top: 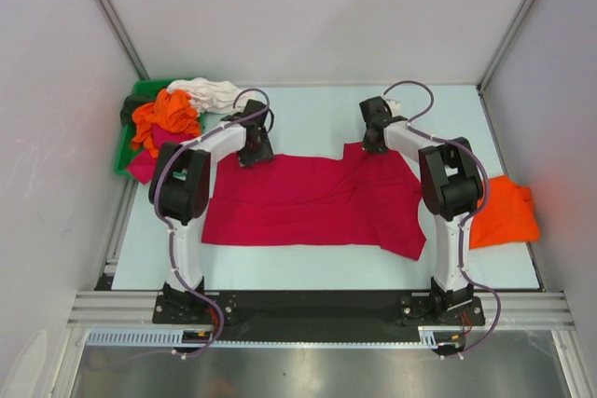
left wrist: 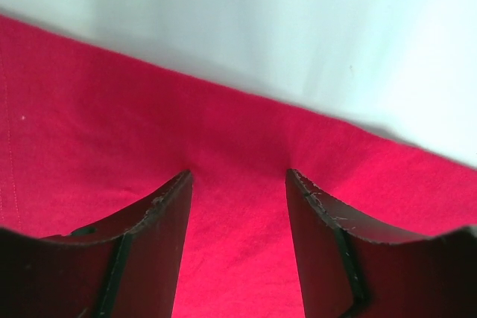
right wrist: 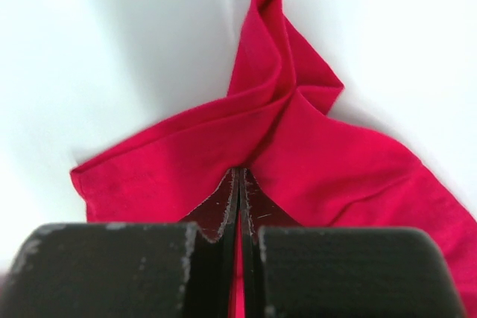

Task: Fold and stack the t-shirts
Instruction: Grap the side of the flattened tshirt furthest away from the robot with both arms

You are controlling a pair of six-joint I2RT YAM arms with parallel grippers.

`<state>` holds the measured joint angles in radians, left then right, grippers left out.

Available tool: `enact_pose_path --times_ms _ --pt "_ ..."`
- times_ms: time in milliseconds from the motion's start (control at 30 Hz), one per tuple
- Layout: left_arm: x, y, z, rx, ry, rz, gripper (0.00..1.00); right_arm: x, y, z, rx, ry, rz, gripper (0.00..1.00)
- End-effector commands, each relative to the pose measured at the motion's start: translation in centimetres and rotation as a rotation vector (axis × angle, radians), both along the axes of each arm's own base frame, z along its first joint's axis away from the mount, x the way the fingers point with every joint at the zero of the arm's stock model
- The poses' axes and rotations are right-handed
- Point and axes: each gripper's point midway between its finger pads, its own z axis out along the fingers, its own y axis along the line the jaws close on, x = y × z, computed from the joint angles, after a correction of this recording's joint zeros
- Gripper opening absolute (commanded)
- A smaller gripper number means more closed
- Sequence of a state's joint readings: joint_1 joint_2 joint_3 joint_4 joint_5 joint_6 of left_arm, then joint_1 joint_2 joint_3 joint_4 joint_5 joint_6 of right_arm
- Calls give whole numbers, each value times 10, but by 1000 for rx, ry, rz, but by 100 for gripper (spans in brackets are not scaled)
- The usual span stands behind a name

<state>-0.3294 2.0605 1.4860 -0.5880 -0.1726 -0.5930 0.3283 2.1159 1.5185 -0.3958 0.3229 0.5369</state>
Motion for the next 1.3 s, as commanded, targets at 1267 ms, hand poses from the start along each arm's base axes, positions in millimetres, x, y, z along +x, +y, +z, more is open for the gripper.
enact_pose_path --times_ms 1267 --pt "45 16 -11 -81 50 55 55 80 15 -13 30 21 30 0"
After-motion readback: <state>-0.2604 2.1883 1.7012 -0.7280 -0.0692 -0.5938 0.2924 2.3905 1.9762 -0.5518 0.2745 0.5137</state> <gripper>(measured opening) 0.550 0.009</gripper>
